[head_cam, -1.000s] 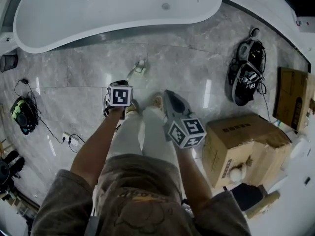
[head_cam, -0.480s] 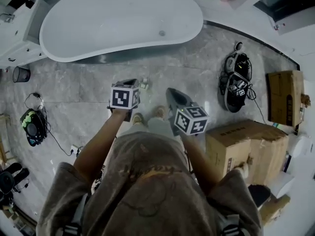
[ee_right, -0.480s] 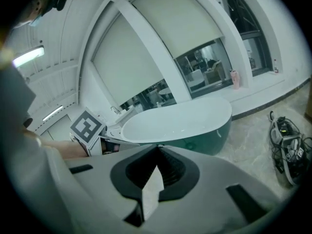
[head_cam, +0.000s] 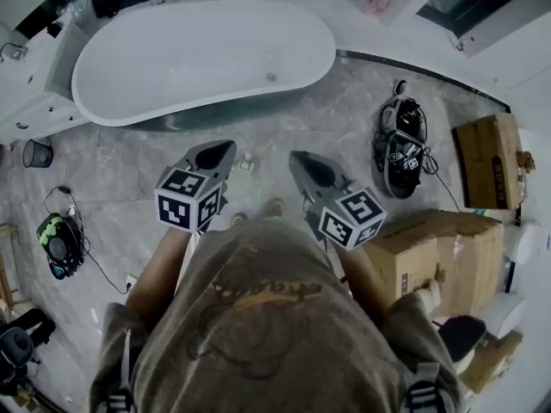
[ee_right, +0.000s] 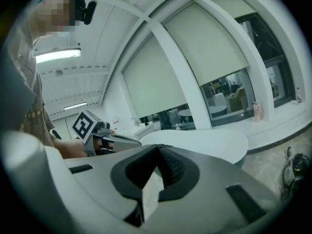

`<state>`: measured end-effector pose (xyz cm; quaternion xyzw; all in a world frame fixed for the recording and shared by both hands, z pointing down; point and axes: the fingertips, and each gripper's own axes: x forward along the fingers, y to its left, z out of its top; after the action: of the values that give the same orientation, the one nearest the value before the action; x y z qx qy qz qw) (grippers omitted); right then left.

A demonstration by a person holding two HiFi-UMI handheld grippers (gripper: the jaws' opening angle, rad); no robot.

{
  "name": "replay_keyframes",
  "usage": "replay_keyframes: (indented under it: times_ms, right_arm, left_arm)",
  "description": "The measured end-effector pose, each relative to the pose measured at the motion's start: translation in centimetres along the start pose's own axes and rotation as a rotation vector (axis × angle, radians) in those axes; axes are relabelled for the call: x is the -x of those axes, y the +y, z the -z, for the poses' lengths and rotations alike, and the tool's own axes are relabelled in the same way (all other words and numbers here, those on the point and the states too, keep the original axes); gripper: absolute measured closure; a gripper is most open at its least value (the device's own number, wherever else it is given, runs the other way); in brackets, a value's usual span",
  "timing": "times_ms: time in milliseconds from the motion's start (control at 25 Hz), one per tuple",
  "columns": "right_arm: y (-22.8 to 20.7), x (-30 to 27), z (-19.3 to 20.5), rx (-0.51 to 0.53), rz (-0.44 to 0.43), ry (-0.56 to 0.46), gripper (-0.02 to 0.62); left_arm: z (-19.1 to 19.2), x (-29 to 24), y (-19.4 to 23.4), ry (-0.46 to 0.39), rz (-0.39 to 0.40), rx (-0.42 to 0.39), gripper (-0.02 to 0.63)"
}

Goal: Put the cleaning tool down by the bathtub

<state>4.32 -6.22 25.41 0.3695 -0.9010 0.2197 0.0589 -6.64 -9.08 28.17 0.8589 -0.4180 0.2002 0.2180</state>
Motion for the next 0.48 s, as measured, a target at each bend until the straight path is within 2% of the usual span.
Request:
replay_keyframes:
  times_ms: [200, 320, 480]
  right_arm:
    - [1.3, 1.1, -2.5, 0.026, -0.085, -0.086, 0.598]
    - [2.0, 1.4, -3.1, 0.037, -0.155, -0.120, 0.598]
    - [2.5, 1.5, -3.5, 0.046, -0.216, -0.148, 0.598]
  left_arm:
    - [-2.5, 2.3, -1.9, -0.144, 0.078, -0.023, 0.601]
    - [-3.5, 3.0, -2.6, -0.209, 0.079, -0.074, 0.601]
    - [-3.5, 3.4, -2.7, -0.249, 0.082, -0.076, 0.600]
